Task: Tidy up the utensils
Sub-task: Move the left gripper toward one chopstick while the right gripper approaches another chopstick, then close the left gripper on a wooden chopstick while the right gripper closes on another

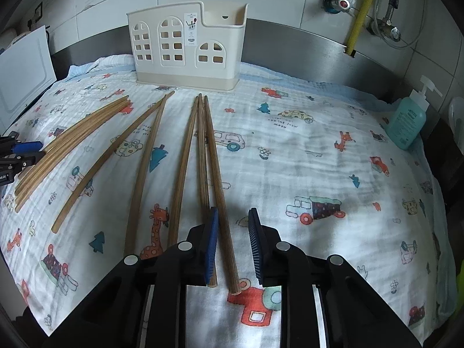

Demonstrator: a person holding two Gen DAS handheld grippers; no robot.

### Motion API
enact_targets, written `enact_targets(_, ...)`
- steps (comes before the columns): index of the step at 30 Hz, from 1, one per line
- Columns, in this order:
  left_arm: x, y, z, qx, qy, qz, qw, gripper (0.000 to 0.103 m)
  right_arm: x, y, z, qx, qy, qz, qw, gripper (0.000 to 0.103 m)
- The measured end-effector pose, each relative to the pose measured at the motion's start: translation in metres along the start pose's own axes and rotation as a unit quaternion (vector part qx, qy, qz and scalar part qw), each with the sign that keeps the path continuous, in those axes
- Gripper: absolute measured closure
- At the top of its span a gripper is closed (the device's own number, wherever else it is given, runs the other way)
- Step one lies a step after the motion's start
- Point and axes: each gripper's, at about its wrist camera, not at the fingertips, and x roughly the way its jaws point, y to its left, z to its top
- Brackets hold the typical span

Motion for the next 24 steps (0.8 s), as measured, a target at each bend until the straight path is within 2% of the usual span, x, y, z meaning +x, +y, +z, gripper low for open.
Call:
enact_targets(3, 0.000, -0.001, -0.001, 0.002, 0.000, -0.004, 1.0000, 0.070, 0.004, 0.004, 0.000, -0.015, 0.005, 0.002, 1.000, 0.089)
enact_targets(12, 0.000, -0.004, -0.001, -0.005, -0.005, 0.004, 1.0000, 0.070, 0.000, 0.005, -0.007, -0.016, 0.000, 0.002, 1.000, 0.089)
enact_targets(18, -0.002, -0.004, -0.002, -0.007, -0.007, 0.010, 0.9999, 0.070, -0.002, 0.010, -0.009, -0.016, -0.005, -0.006, 1.000, 0.095)
enact_targets(21, -0.003, -0.005, -0.002, -0.009, -0.006, 0.013, 0.9999, 0.078, -0.007, 0.010, -0.010, -0.006, -0.011, -0.004, 1.000, 0.096)
enact_targets(23, -0.003, -0.004, 0.000, -0.015, -0.005, 0.013, 0.9998, 0.090, -0.014, 0.011, -0.010, -0.001, -0.019, -0.004, 1.000, 0.096)
enact_targets(24, -0.003, -0.002, 0.000, -0.020, -0.005, 0.010, 0.9997, 0.092, -0.018, 0.011, -0.010, 0.002, -0.024, -0.005, 1.000, 0.096)
